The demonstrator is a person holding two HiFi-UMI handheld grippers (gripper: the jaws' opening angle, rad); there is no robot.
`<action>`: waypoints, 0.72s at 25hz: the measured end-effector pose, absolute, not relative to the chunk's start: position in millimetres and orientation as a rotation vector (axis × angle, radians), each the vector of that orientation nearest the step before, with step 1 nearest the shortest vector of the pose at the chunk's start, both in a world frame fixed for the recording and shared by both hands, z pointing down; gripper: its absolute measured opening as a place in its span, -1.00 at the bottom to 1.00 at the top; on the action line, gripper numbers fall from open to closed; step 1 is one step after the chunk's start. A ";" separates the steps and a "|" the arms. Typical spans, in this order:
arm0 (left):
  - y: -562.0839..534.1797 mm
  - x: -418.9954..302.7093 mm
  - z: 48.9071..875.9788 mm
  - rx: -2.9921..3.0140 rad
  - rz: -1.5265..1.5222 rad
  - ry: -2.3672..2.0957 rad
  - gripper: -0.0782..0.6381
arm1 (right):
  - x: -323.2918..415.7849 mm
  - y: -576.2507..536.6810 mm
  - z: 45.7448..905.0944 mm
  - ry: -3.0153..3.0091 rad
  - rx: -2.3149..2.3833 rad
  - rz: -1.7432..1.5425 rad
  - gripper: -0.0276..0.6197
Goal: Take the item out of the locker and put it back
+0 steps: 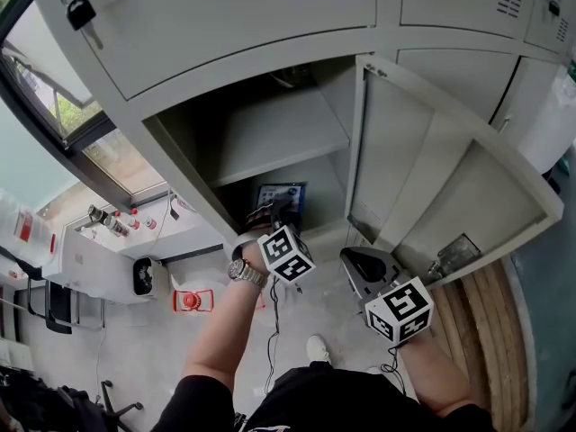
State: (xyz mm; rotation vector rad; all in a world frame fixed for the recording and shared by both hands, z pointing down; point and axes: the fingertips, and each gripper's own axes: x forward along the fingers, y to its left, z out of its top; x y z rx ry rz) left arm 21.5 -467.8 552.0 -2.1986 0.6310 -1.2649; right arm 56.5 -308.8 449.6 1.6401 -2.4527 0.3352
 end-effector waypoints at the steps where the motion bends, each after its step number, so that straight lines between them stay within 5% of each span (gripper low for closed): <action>1: -469.5 21.9 552.0 -2.196 -1.267 0.635 -0.36 | 55.9 -309.7 450.0 -2.452 1.639 0.336 -0.75; 18: -483.2 16.6 558.0 -2.077 -1.297 0.724 -0.61 | 50.1 -311.6 456.4 -2.455 1.636 0.369 -0.75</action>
